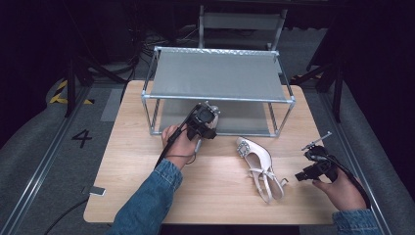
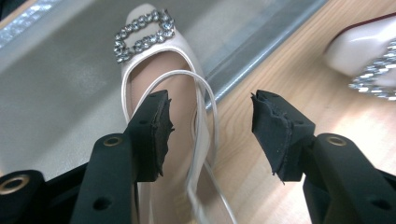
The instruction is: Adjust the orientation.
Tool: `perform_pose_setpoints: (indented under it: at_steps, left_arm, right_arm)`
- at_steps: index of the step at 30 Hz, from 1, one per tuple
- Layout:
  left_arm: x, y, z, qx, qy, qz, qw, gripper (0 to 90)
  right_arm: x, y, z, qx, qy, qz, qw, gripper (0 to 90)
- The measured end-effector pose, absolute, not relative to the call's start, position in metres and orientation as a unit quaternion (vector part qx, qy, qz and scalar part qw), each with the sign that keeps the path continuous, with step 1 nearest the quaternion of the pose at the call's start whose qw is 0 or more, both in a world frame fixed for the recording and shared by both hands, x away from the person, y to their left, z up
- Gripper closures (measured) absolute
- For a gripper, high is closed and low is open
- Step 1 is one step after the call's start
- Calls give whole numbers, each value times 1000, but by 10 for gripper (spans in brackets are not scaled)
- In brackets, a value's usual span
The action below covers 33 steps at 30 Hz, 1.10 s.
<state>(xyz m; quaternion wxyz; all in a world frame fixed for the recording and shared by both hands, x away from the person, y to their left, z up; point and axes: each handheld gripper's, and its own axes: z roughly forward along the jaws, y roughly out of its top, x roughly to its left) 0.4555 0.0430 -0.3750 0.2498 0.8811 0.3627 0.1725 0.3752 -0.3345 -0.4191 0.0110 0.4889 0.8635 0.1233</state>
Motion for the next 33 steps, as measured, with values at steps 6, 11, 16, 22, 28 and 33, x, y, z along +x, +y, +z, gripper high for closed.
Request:
perform_pose_setpoints:
  at_steps: [6,11,16,22,28,33]
  left_arm:
    - [439,58,-360,873,373,154,273,439]
    - [427,71,-351,874,391,128,258,425]
    - [415,87,-347,874,401,122,245,410]
    - [402,106,-350,876,407,109,235,401]
    - [392,120,-360,878,406,114,227,395]
    - [392,127,-376,881,409,107,212,403]
  right_arm:
    - [377,-333,-420,487,865,122,11,521]
    - [378,-332,-419,485,866,124,11,521]
    - [382,-331,-417,485,865,128,14,524]
    - [385,-325,-418,479,868,128,13,525]
    - [386,-325,-418,482,867,130,12,525]
    - [385,-325,-417,480,868,130,13,525]
